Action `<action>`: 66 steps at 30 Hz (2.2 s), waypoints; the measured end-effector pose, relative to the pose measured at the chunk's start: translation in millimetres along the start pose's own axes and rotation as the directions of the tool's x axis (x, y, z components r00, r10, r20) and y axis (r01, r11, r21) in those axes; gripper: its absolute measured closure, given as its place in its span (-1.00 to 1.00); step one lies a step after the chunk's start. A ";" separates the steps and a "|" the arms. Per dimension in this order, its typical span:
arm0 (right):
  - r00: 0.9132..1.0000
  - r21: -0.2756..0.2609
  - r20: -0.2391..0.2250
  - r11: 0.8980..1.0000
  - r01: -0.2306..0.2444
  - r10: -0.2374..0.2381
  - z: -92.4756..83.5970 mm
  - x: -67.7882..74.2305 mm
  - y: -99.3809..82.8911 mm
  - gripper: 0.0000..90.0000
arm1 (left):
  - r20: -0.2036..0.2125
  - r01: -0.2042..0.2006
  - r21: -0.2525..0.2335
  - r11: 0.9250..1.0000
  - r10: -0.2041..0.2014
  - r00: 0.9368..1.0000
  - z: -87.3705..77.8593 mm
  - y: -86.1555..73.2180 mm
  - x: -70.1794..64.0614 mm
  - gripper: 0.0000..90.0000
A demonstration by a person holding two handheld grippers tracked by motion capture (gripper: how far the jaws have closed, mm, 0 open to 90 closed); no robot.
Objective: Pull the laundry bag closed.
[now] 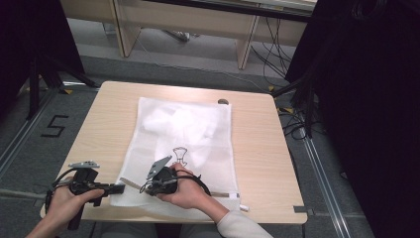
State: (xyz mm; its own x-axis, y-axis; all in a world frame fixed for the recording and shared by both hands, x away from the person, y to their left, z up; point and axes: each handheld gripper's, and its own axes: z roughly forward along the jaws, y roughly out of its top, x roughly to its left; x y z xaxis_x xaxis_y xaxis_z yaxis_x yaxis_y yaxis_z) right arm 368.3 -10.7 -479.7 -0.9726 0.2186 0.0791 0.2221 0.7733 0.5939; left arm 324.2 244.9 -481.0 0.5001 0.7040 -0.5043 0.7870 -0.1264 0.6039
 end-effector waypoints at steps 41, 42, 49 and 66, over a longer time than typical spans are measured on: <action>1.000 0.029 0.013 1.000 -0.010 0.009 -8.8 -5.3 -16.1 0.83 | -0.005 0.009 -0.005 1.000 -0.009 1.000 -0.4 0.0 0.8 0.90; 1.000 0.030 0.013 0.999 -0.011 0.010 -9.1 -5.2 -16.2 0.83 | -0.005 0.012 -0.007 1.000 -0.012 1.000 -0.1 -0.1 0.6 0.90; 1.000 0.036 0.012 0.999 -0.012 0.012 -9.3 -5.3 -16.9 0.83 | -0.005 0.010 -0.007 1.000 -0.010 1.000 -0.3 -0.3 0.9 0.90; 1.000 0.052 0.013 0.999 -0.016 0.015 -11.6 -7.5 -22.3 0.83 | -0.014 0.014 -0.011 1.000 -0.014 1.000 -0.6 -0.5 1.1 0.90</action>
State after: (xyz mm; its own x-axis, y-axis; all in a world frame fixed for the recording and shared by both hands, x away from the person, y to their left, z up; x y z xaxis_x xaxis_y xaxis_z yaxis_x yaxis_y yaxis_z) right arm 369.9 -36.5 -484.3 -0.9682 0.2378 0.0776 0.2406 0.7999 0.5498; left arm 324.1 246.1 -481.6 0.4834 0.7158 -0.5040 0.7899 -0.1085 0.6035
